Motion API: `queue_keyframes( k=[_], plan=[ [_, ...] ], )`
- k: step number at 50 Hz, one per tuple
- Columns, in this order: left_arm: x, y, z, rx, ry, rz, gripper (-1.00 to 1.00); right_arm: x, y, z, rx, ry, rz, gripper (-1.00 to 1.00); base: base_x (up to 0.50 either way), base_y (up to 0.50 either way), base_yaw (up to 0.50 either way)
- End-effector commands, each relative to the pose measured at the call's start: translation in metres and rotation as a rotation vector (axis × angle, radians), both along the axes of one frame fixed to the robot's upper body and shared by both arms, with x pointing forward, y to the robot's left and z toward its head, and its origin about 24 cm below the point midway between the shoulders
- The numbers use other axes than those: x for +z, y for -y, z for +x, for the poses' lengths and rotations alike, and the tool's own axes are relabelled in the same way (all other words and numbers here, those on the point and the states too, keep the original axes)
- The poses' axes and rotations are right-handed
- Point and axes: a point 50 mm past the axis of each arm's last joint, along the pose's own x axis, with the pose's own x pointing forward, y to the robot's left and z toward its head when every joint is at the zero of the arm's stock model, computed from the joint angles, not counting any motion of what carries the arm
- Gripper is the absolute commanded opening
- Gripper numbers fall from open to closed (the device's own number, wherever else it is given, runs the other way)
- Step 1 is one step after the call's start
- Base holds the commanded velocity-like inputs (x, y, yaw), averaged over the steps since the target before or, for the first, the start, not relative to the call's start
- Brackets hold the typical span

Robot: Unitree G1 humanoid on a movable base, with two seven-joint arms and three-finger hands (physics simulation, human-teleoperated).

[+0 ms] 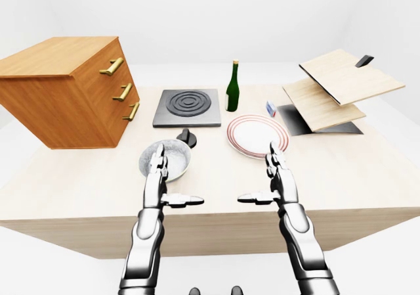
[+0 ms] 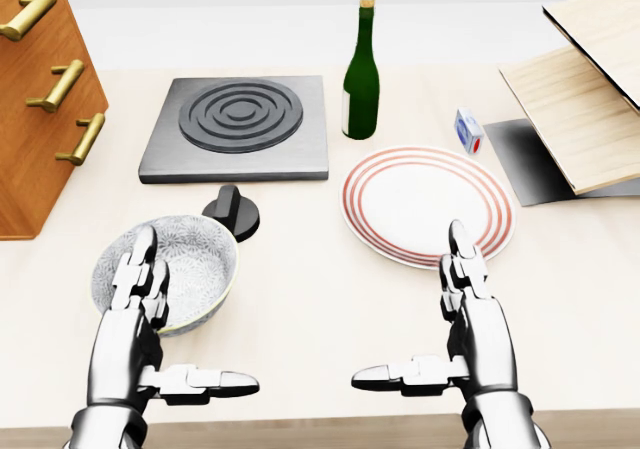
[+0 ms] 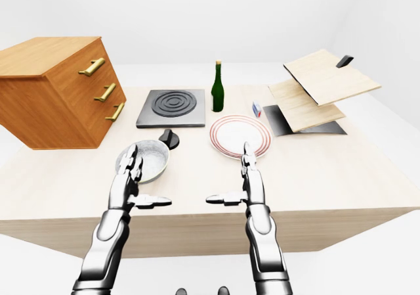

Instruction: Pick up the akita bowl and put it on the plate.

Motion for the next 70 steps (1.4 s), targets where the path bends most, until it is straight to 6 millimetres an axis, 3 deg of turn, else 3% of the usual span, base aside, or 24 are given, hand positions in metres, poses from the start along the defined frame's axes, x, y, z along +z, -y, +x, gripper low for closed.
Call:
queue_keyframes(
  k=[1, 3, 5, 14, 15, 16, 17, 18, 22, 24, 25, 28, 30, 32, 35, 37, 41, 53, 70],
  plan=[
    [0.002, -0.001, -0.007, -0.053, 0.008, 0.017, 1.0, -0.014, 0.007, 0.001, 0.004, -0.054, -0.081, 1.0, 0.0, 0.0, 0.0],
    [0.001, -0.003, -0.004, -0.017, -0.002, 0.05, 1.0, -0.008, 0.005, 0.001, 0.013, -0.029, -0.054, 1.0, 0.0, 0.0, 0.0],
    [0.0, -0.003, -0.004, -0.024, 0.002, 0.047, 1.0, -0.018, 0.003, 0.001, 0.026, -0.073, -0.099, 1.0, 0.0, 0.0, 0.0],
    [-0.001, -0.002, -0.005, -0.029, -0.033, 0.018, 1.0, -0.017, 0.003, 0.001, 0.026, -0.064, -0.096, 1.0, 0.0, 0.0, 0.0],
    [0.002, 0.001, -0.006, -0.063, -0.045, -0.072, 1.0, -0.017, 0.002, 0.0, 0.026, -0.067, -0.095, 1.0, 0.0, 0.0, 0.0],
    [0.018, 0.001, -0.011, -0.098, 0.029, -0.164, 1.0, -0.017, 0.002, 0.0, 0.025, -0.067, -0.096, 1.0, 0.0, 0.0, 0.0],
    [0.018, 0.002, -0.011, -0.116, 0.032, -0.205, 1.0, -0.017, 0.002, 0.001, 0.024, -0.063, -0.097, 1.0, 0.0, 0.0, 0.0],
    [0.013, 0.004, -0.014, -0.091, 0.0, -0.071, 1.0, -0.015, 0.003, 0.0, 0.021, -0.06, -0.095, 1.0, 0.0, 0.0, 0.0],
    [0.024, -0.008, -0.007, 0.013, 0.052, -0.116, 1.0, -0.016, 0.003, -0.001, 0.02, -0.058, -0.1, 1.0, 0.0, 0.0, 0.0],
    [0.053, -0.011, -0.009, 0.027, 0.174, -0.107, 1.0, -0.017, 0.002, -0.001, 0.022, -0.059, -0.107, 1.0, 0.0, 0.0, 0.0],
    [0.087, -0.011, -0.019, 0.002, 0.326, -0.135, 1.0, -0.017, 0.002, -0.001, 0.023, -0.059, -0.11, 1.0, 0.0, 0.0, 0.0],
    [0.12, -0.014, -0.032, 0.007, 0.476, -0.12, 1.0, -0.015, 0.002, -0.001, 0.02, -0.055, -0.108, 1.0, 0.0, 0.0, 0.0],
    [0.167, -0.019, -0.058, 0.009, 0.72, -0.139, 1.0, -0.016, 0.002, 0.0, 0.021, -0.055, -0.112, 1.0, 0.0, 0.0, 0.0],
    [0.197, -0.022, -0.078, 0.008, 0.897, -0.146, 1.0, -0.015, 0.001, 0.0, 0.022, -0.055, -0.111, 1.0, 0.0, 0.0, 0.0],
    [0.223, -0.026, -0.1, 0.021, 1.077, -0.128, 1.0, -0.016, 0.001, 0.0, 0.023, -0.052, -0.115, 1.0, 0.0, 0.0, 0.0],
    [0.234, -0.035, -0.106, 0.016, 1.137, -0.214, 1.0, -0.015, 0.001, 0.0, 0.022, -0.051, -0.113, 1.0, 0.0, 0.0, 0.0],
    [0.236, -0.04, -0.105, 0.005, 1.092, -0.344, 1.0, -0.015, 0.001, 0.001, 0.019, -0.053, -0.117, 1.0, 0.0, 0.0, 0.0],
    [0.212, -0.029, -0.09, 0.022, 0.988, -0.146, 1.0, -0.013, 0.004, 0.001, 0.006, -0.058, -0.1, 1.0, 0.0, 0.0, 0.0],
    [0.212, -0.028, -0.091, 0.022, 0.996, -0.119, 1.0, -0.007, 0.005, 0.0, 0.005, -0.05, -0.089, 1.0, 0.0, 0.0, 0.0]
  ],
)
